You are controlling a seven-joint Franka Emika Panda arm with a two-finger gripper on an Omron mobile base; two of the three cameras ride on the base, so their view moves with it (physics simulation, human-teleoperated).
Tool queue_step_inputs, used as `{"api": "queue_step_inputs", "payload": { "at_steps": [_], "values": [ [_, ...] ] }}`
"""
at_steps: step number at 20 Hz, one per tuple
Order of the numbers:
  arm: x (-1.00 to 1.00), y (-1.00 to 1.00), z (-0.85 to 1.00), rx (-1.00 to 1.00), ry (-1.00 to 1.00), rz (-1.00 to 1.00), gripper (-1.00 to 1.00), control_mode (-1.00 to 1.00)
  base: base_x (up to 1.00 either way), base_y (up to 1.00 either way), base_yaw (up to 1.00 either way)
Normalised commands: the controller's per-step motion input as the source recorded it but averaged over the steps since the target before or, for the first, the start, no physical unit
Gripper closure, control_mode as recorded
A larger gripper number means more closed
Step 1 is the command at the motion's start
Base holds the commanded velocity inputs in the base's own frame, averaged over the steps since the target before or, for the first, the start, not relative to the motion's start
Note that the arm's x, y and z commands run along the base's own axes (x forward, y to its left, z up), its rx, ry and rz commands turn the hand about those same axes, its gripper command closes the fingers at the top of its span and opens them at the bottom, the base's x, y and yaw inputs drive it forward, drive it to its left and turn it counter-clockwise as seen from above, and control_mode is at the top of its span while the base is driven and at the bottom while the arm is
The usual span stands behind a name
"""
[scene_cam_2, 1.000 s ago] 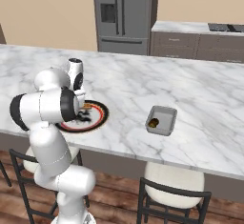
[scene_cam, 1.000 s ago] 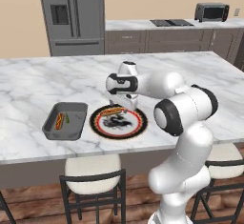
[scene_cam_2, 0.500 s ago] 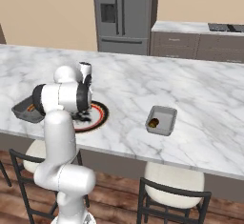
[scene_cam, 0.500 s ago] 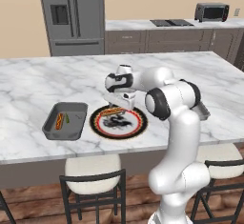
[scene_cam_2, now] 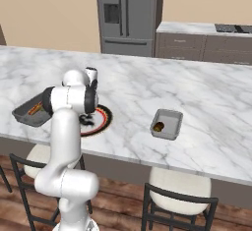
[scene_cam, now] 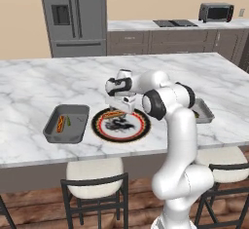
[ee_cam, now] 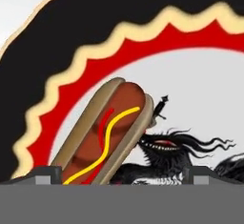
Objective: Place one cooked food and one vegetable from the large plate to each tupperware container.
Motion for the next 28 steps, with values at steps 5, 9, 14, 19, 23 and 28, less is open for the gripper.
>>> {"api": "queue_step_inputs", "payload": {
  "at_steps": [5,9,14,19,23,28],
  "values": [
    [0.0,0.17,-0.34,0.01,0.0,-0.02,-1.0,-1.0,0.0,0.0,0.0],
    [0.0,0.22,-0.24,0.0,0.0,-0.03,-1.0,-1.0,0.0,0.0,0.0],
    [0.0,0.36,-0.37,0.0,0.0,-0.07,1.0,-1.0,0.0,0.0,0.0],
    [0.0,0.13,-0.4,0.01,0.0,-0.07,1.0,-1.0,0.0,0.0,0.0],
    [-0.01,0.04,-0.41,0.02,-0.06,-0.04,1.0,-1.0,0.0,0.0,0.0],
    [-0.56,-0.15,0.09,0.03,-0.18,-0.04,1.0,-1.0,0.0,0.0,0.0]
  ]
}}
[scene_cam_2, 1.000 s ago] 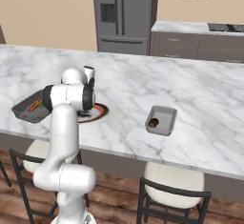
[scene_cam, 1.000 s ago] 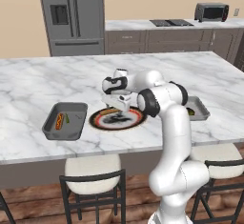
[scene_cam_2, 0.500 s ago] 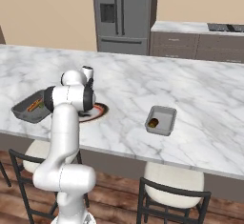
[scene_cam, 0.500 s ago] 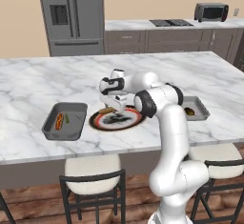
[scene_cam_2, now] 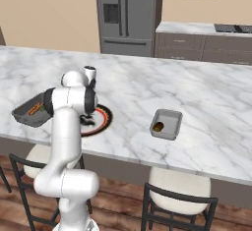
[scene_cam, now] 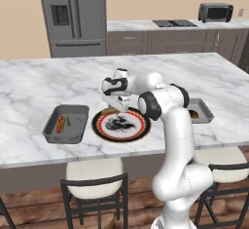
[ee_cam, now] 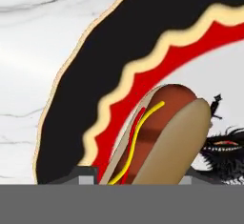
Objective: Place one cooked food and one vegetable from the large plate to each tupperware container.
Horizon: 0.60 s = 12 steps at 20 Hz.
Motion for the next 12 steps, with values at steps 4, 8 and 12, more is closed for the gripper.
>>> {"api": "queue_step_inputs", "payload": {
  "at_steps": [4,8,12],
  "values": [
    [-1.0,-0.45,0.35,0.06,-0.25,0.0,1.0,-1.0,0.0,0.0,0.0],
    [-0.98,-0.62,0.4,0.05,-0.25,0.0,1.0,-1.0,0.0,0.0,0.0],
    [-0.98,-0.76,0.41,0.03,-0.29,0.04,1.0,-1.0,0.0,0.0,0.0]
  ]
}}
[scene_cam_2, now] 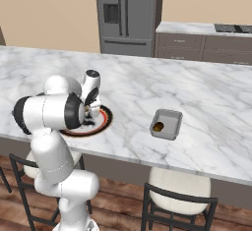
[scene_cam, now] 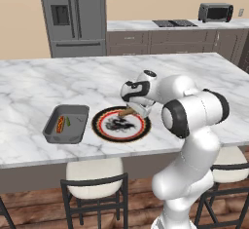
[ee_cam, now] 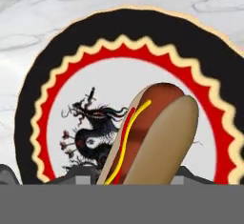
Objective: Place one cooked food and one vegetable from the large plate to each tupperware container.
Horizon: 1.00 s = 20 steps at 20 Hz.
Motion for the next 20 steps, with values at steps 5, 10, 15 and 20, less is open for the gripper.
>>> {"api": "queue_step_inputs", "payload": {
  "at_steps": [5,10,15,20],
  "values": [
    [-0.18,-0.48,0.96,0.02,-0.03,0.07,1.0,-1.0,0.0,0.0,0.0],
    [-0.02,-0.74,0.78,-0.01,0.09,0.17,1.0,-1.0,0.0,0.0,0.0],
    [0.0,-0.84,0.42,-0.14,0.08,0.15,1.0,-1.0,0.0,0.0,0.0],
    [0.0,-0.62,0.0,-0.25,0.03,0.2,1.0,-1.0,0.0,0.0,0.0]
  ]
}}
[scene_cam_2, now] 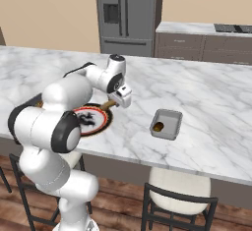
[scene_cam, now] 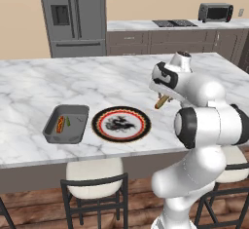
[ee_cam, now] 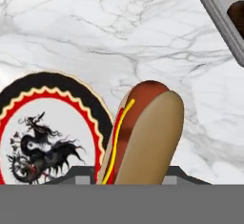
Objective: Place one cooked food and one vegetable from the large plate to each tupperware container.
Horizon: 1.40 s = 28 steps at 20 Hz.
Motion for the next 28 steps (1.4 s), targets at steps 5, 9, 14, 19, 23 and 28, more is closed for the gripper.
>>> {"api": "queue_step_inputs", "payload": {
  "at_steps": [5,9,14,19,23,28],
  "values": [
    [0.0,-0.69,-0.01,-0.26,0.02,0.3,1.0,-1.0,0.0,0.0,0.0],
    [0.0,-0.66,-0.14,-0.29,0.06,0.35,1.0,-1.0,0.0,0.0,0.0],
    [0.08,-0.6,-0.21,-0.24,0.18,0.3,1.0,-1.0,0.0,0.0,0.0],
    [0.25,-0.85,-0.04,-0.04,0.15,0.21,1.0,-1.0,0.0,0.0,0.0],
    [0.38,-0.74,-0.02,0.07,0.14,0.11,1.0,-1.0,0.0,0.0,0.0],
    [0.35,-0.56,-0.19,0.05,0.04,0.1,1.0,-1.0,0.0,0.0,0.0]
  ]
}}
